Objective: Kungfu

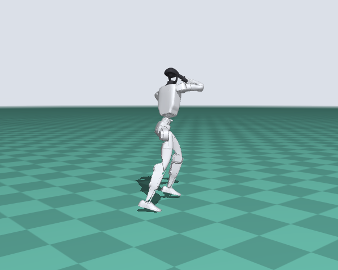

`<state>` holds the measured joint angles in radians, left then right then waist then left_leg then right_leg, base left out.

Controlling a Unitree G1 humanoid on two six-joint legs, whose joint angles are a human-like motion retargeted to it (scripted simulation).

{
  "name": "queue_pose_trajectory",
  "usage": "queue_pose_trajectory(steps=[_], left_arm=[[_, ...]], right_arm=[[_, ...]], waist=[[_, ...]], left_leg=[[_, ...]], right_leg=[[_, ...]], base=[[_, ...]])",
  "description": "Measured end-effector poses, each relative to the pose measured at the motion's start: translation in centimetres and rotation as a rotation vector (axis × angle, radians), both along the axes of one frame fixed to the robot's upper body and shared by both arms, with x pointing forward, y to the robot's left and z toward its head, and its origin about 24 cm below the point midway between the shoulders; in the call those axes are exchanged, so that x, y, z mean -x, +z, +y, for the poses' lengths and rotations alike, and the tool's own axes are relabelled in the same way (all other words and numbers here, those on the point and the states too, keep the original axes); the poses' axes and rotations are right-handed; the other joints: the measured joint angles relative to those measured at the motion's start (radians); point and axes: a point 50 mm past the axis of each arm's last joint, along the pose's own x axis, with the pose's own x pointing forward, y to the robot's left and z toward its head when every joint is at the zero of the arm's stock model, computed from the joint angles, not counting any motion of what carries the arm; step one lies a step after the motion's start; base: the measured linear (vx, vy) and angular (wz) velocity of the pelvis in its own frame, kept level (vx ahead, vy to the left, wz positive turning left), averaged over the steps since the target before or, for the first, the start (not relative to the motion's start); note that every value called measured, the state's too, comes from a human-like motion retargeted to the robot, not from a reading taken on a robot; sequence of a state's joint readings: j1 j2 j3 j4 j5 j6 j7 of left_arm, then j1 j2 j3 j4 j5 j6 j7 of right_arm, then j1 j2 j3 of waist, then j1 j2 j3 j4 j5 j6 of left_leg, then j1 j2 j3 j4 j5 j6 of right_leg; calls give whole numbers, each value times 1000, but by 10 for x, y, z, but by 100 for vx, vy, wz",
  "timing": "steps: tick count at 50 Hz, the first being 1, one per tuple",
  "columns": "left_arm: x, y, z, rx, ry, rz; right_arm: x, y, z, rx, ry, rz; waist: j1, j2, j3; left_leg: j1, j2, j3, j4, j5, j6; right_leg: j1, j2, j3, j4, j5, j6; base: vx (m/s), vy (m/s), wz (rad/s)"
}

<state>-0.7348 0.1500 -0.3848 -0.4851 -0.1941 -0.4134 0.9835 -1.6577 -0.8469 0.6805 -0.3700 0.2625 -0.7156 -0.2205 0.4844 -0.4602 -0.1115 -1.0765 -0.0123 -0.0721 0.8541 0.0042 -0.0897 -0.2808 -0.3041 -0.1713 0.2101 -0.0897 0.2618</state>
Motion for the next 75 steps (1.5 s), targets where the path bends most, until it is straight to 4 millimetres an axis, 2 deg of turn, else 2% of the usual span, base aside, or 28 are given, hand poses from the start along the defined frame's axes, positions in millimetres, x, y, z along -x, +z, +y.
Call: queue_pose_trajectory(steps=[2, 4, 5, 7, 17, 22, 28, 33, 38, 40, 44, 47, 50, 53, 55, 57, 60, 63, 65, 67, 70, 71, 73, 75], left_arm=[[14, 8, 7, 13, 64, -118], [19, 9, 17, 16, 122, -184], [20, 8, 20, 26, 135, -203], [18, 2, 19, 29, 129, -178], [16, -6, 18, -4, 150, -159], [10, -9, 20, -8, 124, -108], [4, -8, 25, -23, 92, -71], [-10, -7, 29, -45, -6, 15], [-39, -20, 40, -56, -83, 160], [-54, -32, 51, -45, -49, 236], [-78, -55, 96, -99, 273, 387], [-89, -62, 118, -290, 477, 451], [-101, -59, 116, -573, 527, 445], [-115, -58, 96, -914, 486, 426], [-123, -60, 73, -1142, 460, 400], [-123, -58, 45, -1357, 418, 301], [-117, -57, -1, -1588, 372, 127], [-104, -53, -38, -1725, 335, -58], [-95, -51, -57, -1755, 324, -150], [-86, -47, -69, -1763, 304, -227], [-76, -47, -84, -1769, 251, -305], [-73, -51, -89, -1768, 227, -322], [-67, -58, -98, -1762, 183, -351], [-62, -65, -102, -1768, 142, -375]], right_arm=[[15, 1, 4, -15, 27, -110], [26, -2, 8, -24, 74, -181], [29, -3, 9, -28, 86, -206], [25, -5, 12, -21, 78, -195], [20, -15, 12, -50, 94, -194], [10, -15, 14, -55, 58, -151], [-2, -14, 16, -71, 0, -115], [-22, -8, 21, -97, -141, -63], [-55, -1, 19, -230, -278, 56], [-69, -1, 14, -307, -298, 133], [-102, -11, -7, -377, -391, 315], [-130, -27, -34, -379, -551, 436], [-160, -53, -77, -368, -806, 568], [-183, -83, -133, -317, -1129, 671], [-191, -103, -177, -273, -1383, 717], [-193, -118, -229, -241, -1673, 721], [-179, -133, -308, -239, -2096, 682], [-150, -141, -373, -185, -2451, 630], [-125, -141, -408, -162, -2666, 584], [-100, -143, -438, -219, -2850, 568], [-62, -168, -471, -393, -3035, 666], [-49, -180, -479, 463, 2970, -694], [-21, -201, -490, 576, 2810, -742], [6, -217, -497, 634, 2664, -792]], waist=[[-43, 38, -48], [-95, 64, -84], [-120, 76, -91], [-138, 79, -90], [-104, 96, -59], [-110, 108, -41], [-124, 118, -21], [-158, 149, -32], [-234, 192, -71], [-274, 206, -87], [-356, 237, -127], [-430, 262, -160], [-490, 301, -209], [-531, 382, -264], [-564, 434, -284], [-605, 486, -287], [-665, 536, -277], [-719, 548, -280], [-761, 547, -273], [-789, 536, -253], [-805, 502, -253], [-811, 485, -268], [-819, 452, -288], [-789, 398, -295]], left_leg=[[-83, 58, -71, 43, 5, 1], [-134, 102, -119, 48, 24, -14], [-153, 104, -139, 41, 40, -24], [-160, 94, -149, 9, 65, -48], [-121, 92, -127, -142, 89, -63], [-80, 87, -84, -198, 59, -44], [-1, 89, 16, -242, -1, -1], [63, 144, 90, -267, -36, 16], [134, 219, 190, -284, -64, 30], [169, 250, 246, -290, -75, 37], [254, 317, 368, -296, -103, 36], [323, 369, 462, -291, -123, 29], [363, 434, 543, -292, -129, 16], [369, 513, 606, -297, -118, -3], [372, 552, 635, -302, -106, -15], [372, 577, 642, -312, -92, -25], [385, 590, 647, -343, -65, -41], [416, 568, 667, -403, -23, -50], [439, 550, 665, -449, 28, -56], [476, 543, 664, -504, 103, -55], [517, 541, 696, -593, 249, -22], [520, 533, 730, -626, 303, -2], [517, 508, 766, -658, 328, 48], [477, 447, 597, -592, 202, 15]], right_leg=[[-26, 70, -129, 4, -66, 0], [-68, 149, -111, 34, -114, 0], [-81, 179, -97, 46, -130, 0], [-81, 183, -118, 51, -151, 0], [-88, 155, -170, 27, -113, 0], [-78, 102, -209, 5, -63, 0], [-65, -16, -275, -3, -22, -5], [-113, -60, -280, 19, 24, -50], [-167, -87, -273, 30, 85, -81], [-195, -97, -250, 33, 107, -82], [-237, -116, -223, 17, 121, -94], [-246, -123, -224, -13, 127, -137], [-278, -136, -293, -16, 111, -229], [-324, -134, -383, 5, 66, -301], [-346, -138, -436, 30, 40, -331], [-353, -138, -476, 51, 28, -330], [-383, -122, -427, 97, 27, -297], [-440, -103, -312, 167, 27, -238], [-468, -70, -204, 200, 51, -167], [-470, -13, -95, 199, 35, -110], [-445, 4, -168, 188, -10, -134], [-446, -5, -208, 180, -15, -149], [-448, -11, -257, 155, -24, -184], [-456, 18, -233, 116, -13, -223]], base=[[-30, -55, -11], [-24, -50, -11], [-15, -43, 62], [-7, -26, 62], [-5, 1, 20], [-9, 15, -6], [-13, 25, -41], [-28, 23, -107], [-31, 21, -124], [-35, 17, -135], [-28, 19, -152], [-23, 7, -158], [-15, 5, -167], [-20, 2, -169], [-21, -5, -124], [-25, -20, -65], [-17, -25, -22], [-8, -39, 8], [-7, -49, 32], [-10, -65, 17], [-7, -78, 10], [-8, -93, 35], [-13, -77, 30], [-16, -54, -48]])
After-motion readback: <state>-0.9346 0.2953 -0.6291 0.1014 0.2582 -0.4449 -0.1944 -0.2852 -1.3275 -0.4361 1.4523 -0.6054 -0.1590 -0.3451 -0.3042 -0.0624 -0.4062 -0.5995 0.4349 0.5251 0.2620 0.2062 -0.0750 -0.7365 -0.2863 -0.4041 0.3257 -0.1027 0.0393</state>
